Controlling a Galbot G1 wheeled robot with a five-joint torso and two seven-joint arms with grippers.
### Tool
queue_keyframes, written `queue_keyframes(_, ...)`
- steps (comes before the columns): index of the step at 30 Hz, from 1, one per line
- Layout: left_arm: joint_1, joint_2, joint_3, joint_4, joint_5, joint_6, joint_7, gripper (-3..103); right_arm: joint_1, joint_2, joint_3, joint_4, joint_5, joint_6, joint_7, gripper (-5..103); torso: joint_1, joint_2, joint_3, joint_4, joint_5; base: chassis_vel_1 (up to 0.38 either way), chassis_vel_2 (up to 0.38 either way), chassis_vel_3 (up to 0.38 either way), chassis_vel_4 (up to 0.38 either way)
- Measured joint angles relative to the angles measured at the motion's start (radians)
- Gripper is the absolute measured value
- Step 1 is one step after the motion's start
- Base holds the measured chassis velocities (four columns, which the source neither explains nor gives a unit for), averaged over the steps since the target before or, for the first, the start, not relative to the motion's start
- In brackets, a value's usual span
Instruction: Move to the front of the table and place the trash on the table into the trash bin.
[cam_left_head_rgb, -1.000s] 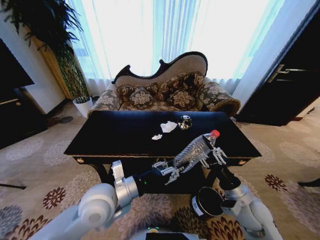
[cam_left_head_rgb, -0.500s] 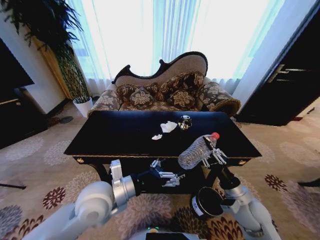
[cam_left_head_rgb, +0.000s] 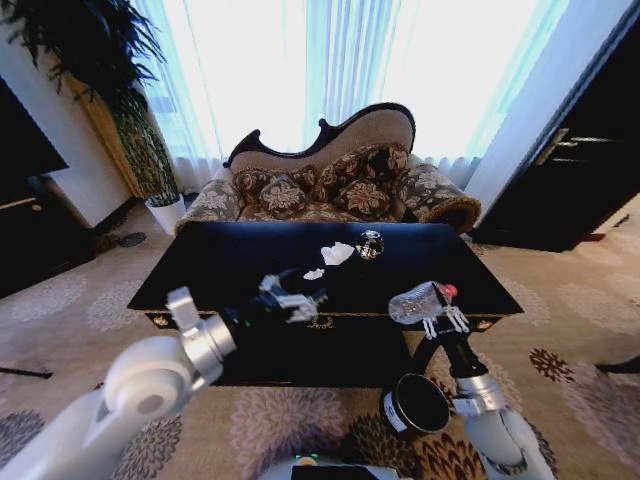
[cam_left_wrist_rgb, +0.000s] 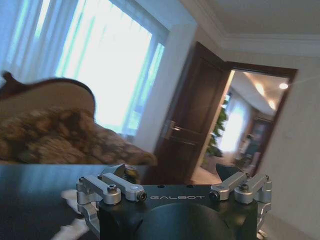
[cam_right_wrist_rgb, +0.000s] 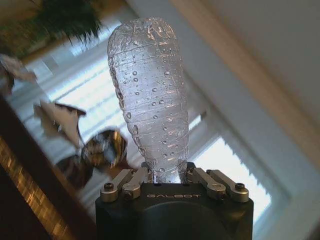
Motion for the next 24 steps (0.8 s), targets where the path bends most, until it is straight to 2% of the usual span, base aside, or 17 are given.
queue_keyframes(1, 0.000, 0.000, 0.000, 0.000, 0.000, 0.000, 0.000, 100, 0.000, 0.000, 0.000, 0.000, 0.000, 0.000, 0.000, 25, 0.000, 0.000, 0.000, 0.0000, 0.0000, 0.000, 0.000, 0.000, 0.000)
queue_keyframes(5, 0.079, 0.004, -0.106, 0.000, 0.066, -0.016, -0.001, 100, -0.018, 0.004, 0.002, -0.065, 0.138, -0.036, -0.009, 25, 0.000, 0.000, 0.000, 0.0001, 0.0000, 0.000, 0.000, 0.000, 0.000)
queue_keyframes(6, 0.079, 0.004, -0.106, 0.000, 0.066, -0.016, -0.001, 100, -0.018, 0.004, 0.002, -0.065, 0.138, -0.036, -0.009, 25, 0.000, 0.000, 0.000, 0.0001, 0.0000, 0.000, 0.000, 0.000, 0.000)
queue_keyframes(8, 0.102, 0.001, -0.154, 0.000, 0.127, -0.029, -0.015, 100, -0.032, 0.009, 0.004, -0.099, 0.203, -0.048, -0.013, 25, 0.000, 0.000, 0.000, 0.0000, 0.0000, 0.000, 0.000, 0.000, 0.000)
queue_keyframes(10, 0.110, -0.002, -0.169, 0.000, 0.142, -0.033, -0.022, 100, -0.037, 0.010, 0.005, -0.108, 0.218, -0.050, -0.013, 25, 0.000, 0.000, 0.000, -0.0001, 0.0000, 0.000, 0.000, 0.000, 0.000)
queue_keyframes(12, 0.157, -0.016, -0.230, 0.000, 0.186, -0.051, -0.033, 100, -0.057, 0.015, 0.005, -0.146, 0.293, -0.053, -0.016, 25, 0.000, 0.000, 0.000, -0.0002, 0.0000, 0.000, 0.000, 0.000, 0.000)
queue_keyframes(15, 0.195, -0.027, -0.270, 0.000, 0.221, -0.067, -0.024, 100, -0.069, 0.016, 0.005, -0.167, 0.331, -0.054, -0.016, 25, 0.000, 0.000, 0.000, -0.0001, 0.0000, 0.000, 0.000, 0.000, 0.000)
queue_keyframes(16, 0.257, -0.045, -0.331, 0.005, 0.274, -0.093, 0.003, 100, -0.085, 0.016, 0.005, -0.196, 0.395, -0.058, -0.016, 25, 0.000, 0.000, 0.000, -0.0001, 0.0001, 0.000, 0.000, 0.000, 0.000)
queue_keyframes(18, 0.333, -0.080, -0.403, 0.034, 0.320, -0.127, 0.034, 100, -0.101, 0.011, -0.001, -0.241, 0.471, -0.063, -0.014, 25, 0.000, 0.000, 0.000, -0.0002, -0.0003, 0.000, 0.000, 0.000, 0.000)
queue_keyframes(20, 0.366, -0.100, -0.434, 0.050, 0.340, -0.146, 0.050, 100, -0.102, 0.010, -0.008, -0.270, 0.487, -0.063, -0.012, 25, 0.000, 0.000, 0.000, -0.0003, -0.0002, 0.000, 0.000, 0.000, 0.000)
queue_keyframes(22, 0.421, -0.138, -0.476, 0.086, 0.397, -0.188, 0.077, 100, -0.091, 0.009, -0.024, -0.333, 0.502, -0.059, -0.006, 25, 0.000, 0.000, 0.000, -0.0002, 0.0003, 0.000, 0.000, 0.000, 0.000)
queue_keyframes(23, 0.452, -0.170, -0.493, 0.113, 0.447, -0.228, 0.091, 100, -0.079, 0.010, -0.040, -0.373, 0.513, -0.059, -0.003, 25, 0.000, 0.000, 0.000, 0.0001, -0.0001, 0.000, 0.000, 0.000, 0.000)
queue_keyframes(24, 0.452, -0.170, -0.493, 0.113, 0.447, -0.228, 0.091, 100, -0.079, 0.010, -0.040, -0.373, 0.513, -0.059, -0.003, 25, 0.000, 0.000, 0.000, 0.0001, -0.0001, 0.000, 0.000, 0.000, 0.000)
